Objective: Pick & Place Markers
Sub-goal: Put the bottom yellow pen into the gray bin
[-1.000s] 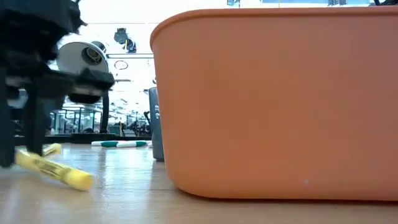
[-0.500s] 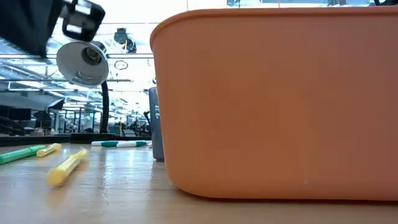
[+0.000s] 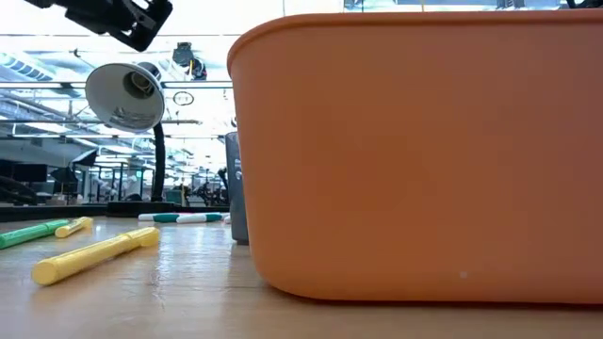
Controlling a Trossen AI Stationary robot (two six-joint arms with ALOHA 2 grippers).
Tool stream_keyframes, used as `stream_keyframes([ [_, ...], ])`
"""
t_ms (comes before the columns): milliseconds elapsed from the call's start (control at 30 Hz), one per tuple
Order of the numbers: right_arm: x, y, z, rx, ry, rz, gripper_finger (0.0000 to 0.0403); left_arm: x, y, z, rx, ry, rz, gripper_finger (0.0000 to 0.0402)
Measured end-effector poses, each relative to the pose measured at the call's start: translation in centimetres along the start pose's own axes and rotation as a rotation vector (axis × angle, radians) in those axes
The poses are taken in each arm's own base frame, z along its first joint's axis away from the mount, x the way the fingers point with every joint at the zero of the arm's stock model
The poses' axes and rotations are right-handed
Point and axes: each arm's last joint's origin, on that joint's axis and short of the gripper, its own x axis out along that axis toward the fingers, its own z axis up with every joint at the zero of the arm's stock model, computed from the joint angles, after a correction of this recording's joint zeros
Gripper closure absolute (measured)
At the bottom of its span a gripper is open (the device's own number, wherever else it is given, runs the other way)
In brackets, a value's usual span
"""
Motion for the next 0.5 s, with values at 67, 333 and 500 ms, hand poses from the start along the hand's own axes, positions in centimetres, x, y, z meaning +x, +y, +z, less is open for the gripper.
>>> stream_keyframes([
  [67,0.0,0.0,0.0,0.0,0.0,0.0,0.0392,-0.2,-0.2,0.1,0.015,-0.004,-0.06,0.0319],
  [333,0.0,0.0,0.0,0.0,0.0,0.0,0.0392,-0.6,-1.8,0.8,0.139,-0.084,-0.281,0.0394],
  [500,0.0,0.0,0.0,0.0,0.0,0.0,0.0392,-1.4,-3.9,2.2,0.24,-0.274,-0.481,0.0396],
])
